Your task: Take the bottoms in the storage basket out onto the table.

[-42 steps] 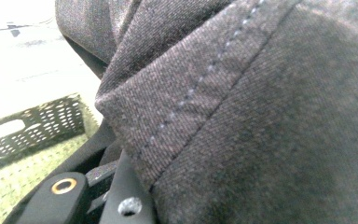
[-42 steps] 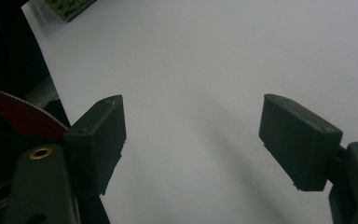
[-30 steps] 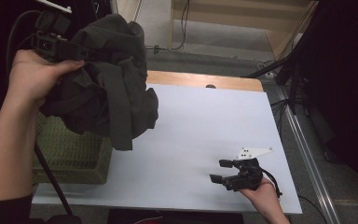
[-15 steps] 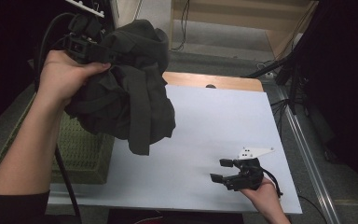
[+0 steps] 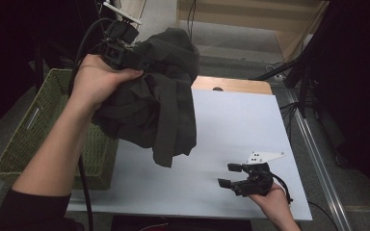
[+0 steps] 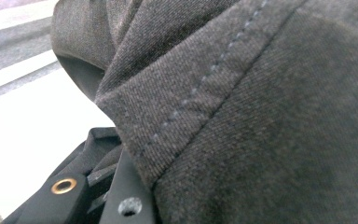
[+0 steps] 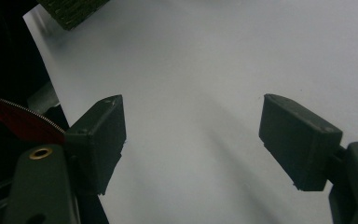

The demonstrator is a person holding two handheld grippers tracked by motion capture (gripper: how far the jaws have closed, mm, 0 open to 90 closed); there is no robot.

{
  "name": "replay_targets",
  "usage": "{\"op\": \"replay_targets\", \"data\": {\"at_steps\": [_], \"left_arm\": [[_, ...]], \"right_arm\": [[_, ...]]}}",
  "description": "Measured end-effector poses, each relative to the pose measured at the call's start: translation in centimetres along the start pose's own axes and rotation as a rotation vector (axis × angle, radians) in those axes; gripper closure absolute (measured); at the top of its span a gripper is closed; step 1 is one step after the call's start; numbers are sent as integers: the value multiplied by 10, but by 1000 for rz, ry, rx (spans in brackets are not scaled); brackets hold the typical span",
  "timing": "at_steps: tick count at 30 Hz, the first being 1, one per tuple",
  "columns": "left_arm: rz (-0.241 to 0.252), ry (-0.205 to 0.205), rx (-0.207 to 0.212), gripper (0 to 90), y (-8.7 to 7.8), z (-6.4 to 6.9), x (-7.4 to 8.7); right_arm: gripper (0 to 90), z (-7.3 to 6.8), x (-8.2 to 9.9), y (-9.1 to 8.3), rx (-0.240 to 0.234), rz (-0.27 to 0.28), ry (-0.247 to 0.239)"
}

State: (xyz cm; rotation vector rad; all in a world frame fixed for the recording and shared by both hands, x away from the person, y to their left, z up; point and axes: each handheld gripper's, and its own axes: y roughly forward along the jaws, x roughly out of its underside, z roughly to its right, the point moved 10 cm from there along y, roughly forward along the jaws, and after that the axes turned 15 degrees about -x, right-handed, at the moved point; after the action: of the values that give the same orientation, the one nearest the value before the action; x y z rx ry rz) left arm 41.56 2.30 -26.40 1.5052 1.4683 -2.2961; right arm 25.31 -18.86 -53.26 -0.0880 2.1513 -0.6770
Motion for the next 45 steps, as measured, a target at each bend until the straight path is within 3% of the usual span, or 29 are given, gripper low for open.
{"op": "replay_targets", "data": {"at_steps": [11,15,23,33,45], "left_arm": [[-3,40,53,685,31,38,-9],[-3,37,74,684,43,48,-8],[3,30,97,681,79,65,7],[-4,12,66,670,127,68,43],[29,33,17,628,156,58,78]], "right_arm": [[214,1,-1,-2,5,10,3],[214,2,-1,-3,7,16,4],[214,3,-2,-7,15,28,8],[214,7,-2,-11,36,37,7],[214,11,0,-14,61,37,17]]}}
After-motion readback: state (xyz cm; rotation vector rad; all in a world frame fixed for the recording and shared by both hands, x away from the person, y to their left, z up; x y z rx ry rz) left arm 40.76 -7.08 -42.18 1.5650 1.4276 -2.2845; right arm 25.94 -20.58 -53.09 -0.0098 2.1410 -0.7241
